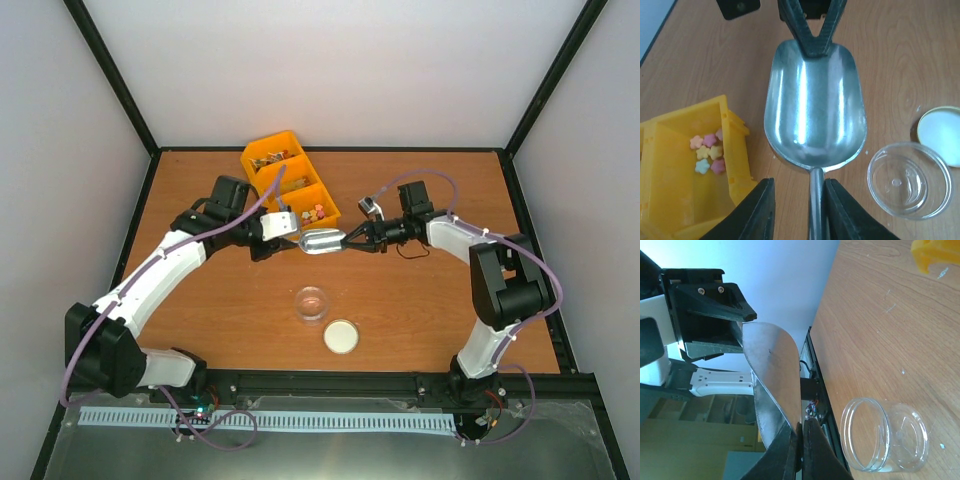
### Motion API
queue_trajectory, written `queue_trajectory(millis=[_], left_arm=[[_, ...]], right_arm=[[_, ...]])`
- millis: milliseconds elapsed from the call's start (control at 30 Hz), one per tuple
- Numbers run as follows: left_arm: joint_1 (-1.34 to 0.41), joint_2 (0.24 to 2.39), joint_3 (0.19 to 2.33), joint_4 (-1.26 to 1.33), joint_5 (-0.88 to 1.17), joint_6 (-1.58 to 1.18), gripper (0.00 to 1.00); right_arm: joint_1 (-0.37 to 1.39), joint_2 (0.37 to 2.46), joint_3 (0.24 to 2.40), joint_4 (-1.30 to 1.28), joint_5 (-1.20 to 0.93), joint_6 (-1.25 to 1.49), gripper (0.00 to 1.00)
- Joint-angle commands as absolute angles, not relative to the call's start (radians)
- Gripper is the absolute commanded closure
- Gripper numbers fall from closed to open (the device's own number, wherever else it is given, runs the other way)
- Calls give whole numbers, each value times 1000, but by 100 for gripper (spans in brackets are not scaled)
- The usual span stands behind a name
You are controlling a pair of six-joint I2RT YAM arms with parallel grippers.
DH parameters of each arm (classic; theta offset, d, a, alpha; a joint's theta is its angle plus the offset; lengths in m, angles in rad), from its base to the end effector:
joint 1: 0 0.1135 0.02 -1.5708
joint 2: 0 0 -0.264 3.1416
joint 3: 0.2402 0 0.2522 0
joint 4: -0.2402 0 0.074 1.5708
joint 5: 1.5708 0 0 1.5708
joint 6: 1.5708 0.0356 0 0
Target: Pack the candies
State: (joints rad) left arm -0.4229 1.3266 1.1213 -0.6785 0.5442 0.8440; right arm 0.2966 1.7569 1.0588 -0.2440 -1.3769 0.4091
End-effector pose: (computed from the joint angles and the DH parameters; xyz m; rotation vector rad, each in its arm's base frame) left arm 0.2427 -0.1295 0.2977 1.5644 1.7379 -0.4609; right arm 0.3175 0.1335 0.1961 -0.4818 2.3158 2.0209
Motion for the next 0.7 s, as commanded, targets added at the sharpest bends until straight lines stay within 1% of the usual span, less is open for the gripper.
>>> queue_trajectory(millis=[0,200,333,600,667], left_arm=[[-387,1322,1150,-567,721,808,71],[-385,1327,1108,-516,748,834,71],[-385,1321,1101,-507,732,832,73],[-385,1315,1073,-506,679,865,73],[-385,1314,1071,-510,678,865,75]], right_arm=[[281,1775,1088,-255,-1445,408,97],[278,1792,1111,-299,-1469,385,97],[279,1782,1109,-298,-1473,385,97],[278,1779,1107,-305,-1471,381,97],[278,1779,1106,-307,-1470,379,97]])
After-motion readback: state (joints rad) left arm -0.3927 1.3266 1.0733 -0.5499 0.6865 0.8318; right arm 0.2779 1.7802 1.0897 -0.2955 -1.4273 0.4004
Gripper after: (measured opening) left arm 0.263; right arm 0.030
